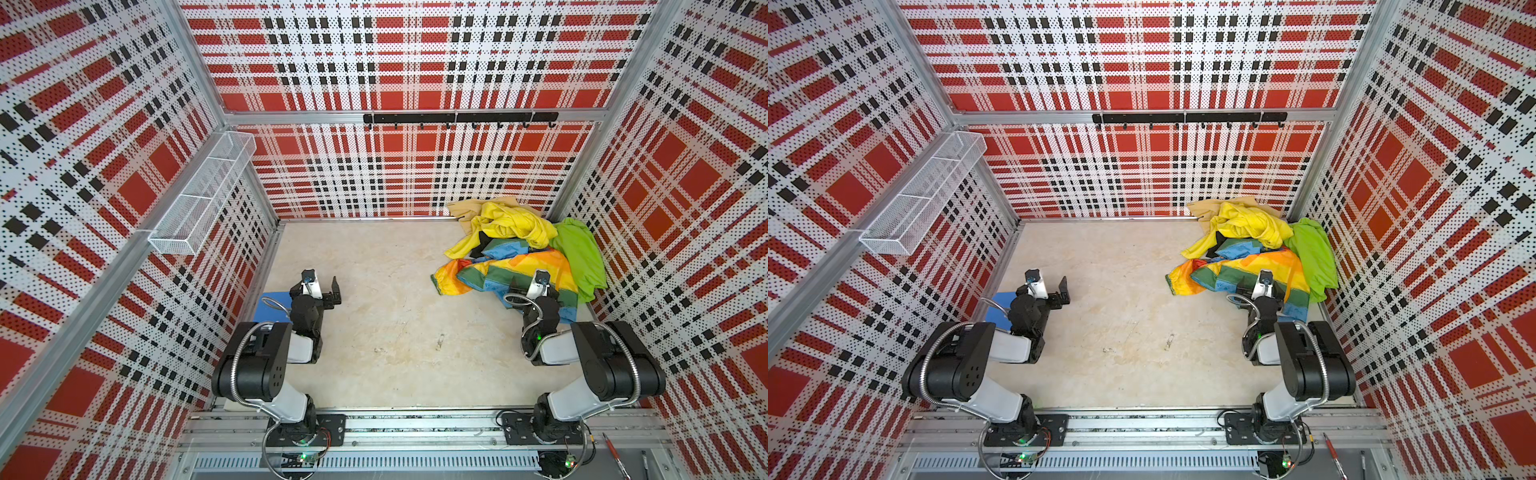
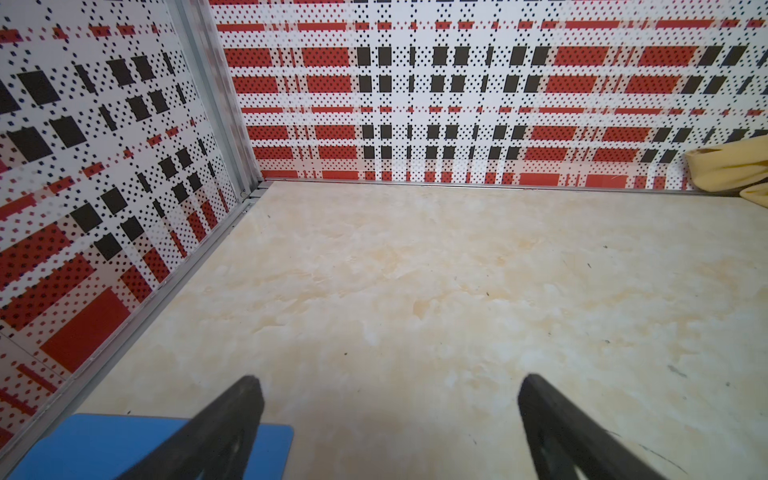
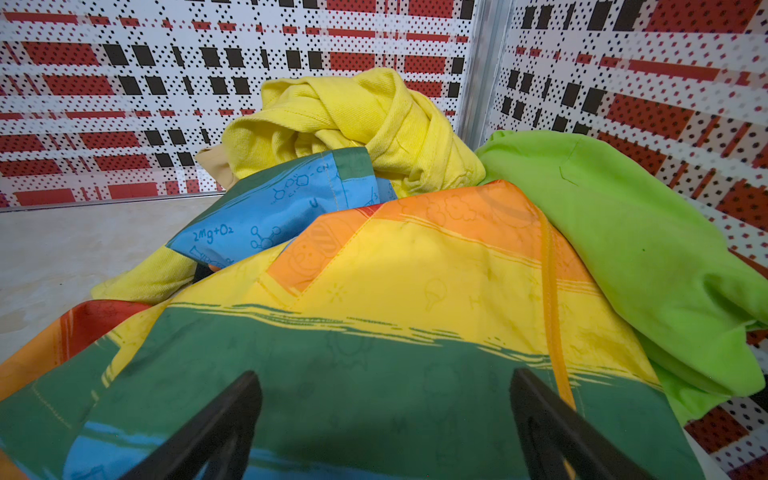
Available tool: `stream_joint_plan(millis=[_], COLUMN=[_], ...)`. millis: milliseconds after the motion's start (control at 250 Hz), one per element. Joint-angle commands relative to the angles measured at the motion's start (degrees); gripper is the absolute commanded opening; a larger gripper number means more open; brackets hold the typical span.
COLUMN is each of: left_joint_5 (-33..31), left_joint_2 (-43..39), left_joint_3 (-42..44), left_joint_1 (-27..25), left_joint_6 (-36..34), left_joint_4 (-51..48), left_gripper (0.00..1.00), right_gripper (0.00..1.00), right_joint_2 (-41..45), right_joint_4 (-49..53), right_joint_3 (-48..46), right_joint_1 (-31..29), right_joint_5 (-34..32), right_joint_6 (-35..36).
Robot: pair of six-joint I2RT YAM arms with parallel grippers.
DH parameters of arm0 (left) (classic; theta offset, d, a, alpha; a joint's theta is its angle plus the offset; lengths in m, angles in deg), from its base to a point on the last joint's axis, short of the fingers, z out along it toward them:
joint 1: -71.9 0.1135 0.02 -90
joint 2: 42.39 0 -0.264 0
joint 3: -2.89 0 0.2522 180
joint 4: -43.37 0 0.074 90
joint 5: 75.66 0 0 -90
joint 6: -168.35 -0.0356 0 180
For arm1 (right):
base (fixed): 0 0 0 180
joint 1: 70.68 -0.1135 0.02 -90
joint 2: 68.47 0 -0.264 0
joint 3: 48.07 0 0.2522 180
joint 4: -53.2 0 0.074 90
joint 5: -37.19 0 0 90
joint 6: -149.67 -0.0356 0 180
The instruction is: Pick out a specific cloth from the pile
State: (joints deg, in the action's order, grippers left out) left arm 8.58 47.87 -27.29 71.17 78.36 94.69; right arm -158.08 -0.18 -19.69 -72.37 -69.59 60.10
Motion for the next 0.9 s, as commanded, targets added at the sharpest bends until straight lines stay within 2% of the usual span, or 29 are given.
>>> stream_joint_plan(millis=[0, 104, 240, 376, 528, 620, 676, 768, 816, 896], left_joint_5=[1.41, 1.50, -1.94, -2.54, -11.00, -15.35, -16.37, -13.92, -13.06, -11.03], left_joint_2=[-0.15, -0.24, 0.08, -0.66, -6.70, -13.49, -18.11, -24.70, -26.93, -29.85], left_joint_3=[-0.89, 0.35, 3.48, 3.37, 4.12, 2.21, -0.41, -3.53, -4.28, -5.29], left_joint_1=[0.66, 0.56, -0.42, -1.40, -5.59, -9.93, -11.87, -15.02, -16.01, -17.64], left_joint_6=[0.71, 0.60, 0.54, -0.45, -3.40, -6.44, -5.20, -1.75, 1.00, 5.45], left_joint_4=[1.15, 3.31, 9.71, 9.29, 6.04, -2.91, -11.60, -23.01, -25.45, -28.83], left_gripper=[0.99, 0.99, 0.99, 0.99, 0.99, 0.99, 0.99, 0.99, 0.99, 0.99], right_gripper=[1.00, 1.00, 1.00, 1.00, 1.00, 1.00, 1.00, 1.00, 1.00, 1.00], right_joint_2=[0.48, 0.48, 0.42, 0.40, 3.54, 11.48, 17.39, 24.14, 25.80, 28.47], right_joint_4=[-4.18, -7.12, -9.86, -13.55, -16.86, -6.87, 6.06, 28.83, 33.02, 33.63], right_joint_3=[-0.32, -1.80, -3.27, -5.12, -8.21, -7.24, -4.20, 3.39, 5.29, 5.06], right_joint_1=[0.02, 0.02, 0.02, 0.02, 0.02, -0.33, -0.42, -0.59, -0.84, -1.29], right_joint_5=[-0.25, -0.99, -1.94, -1.56, -0.73, -0.83, -0.27, 1.05, 2.00, 2.71], right_joint_6=[-0.69, -0.94, -1.31, -1.18, -0.44, -0.47, -1.85, -6.44, -7.34, -8.75])
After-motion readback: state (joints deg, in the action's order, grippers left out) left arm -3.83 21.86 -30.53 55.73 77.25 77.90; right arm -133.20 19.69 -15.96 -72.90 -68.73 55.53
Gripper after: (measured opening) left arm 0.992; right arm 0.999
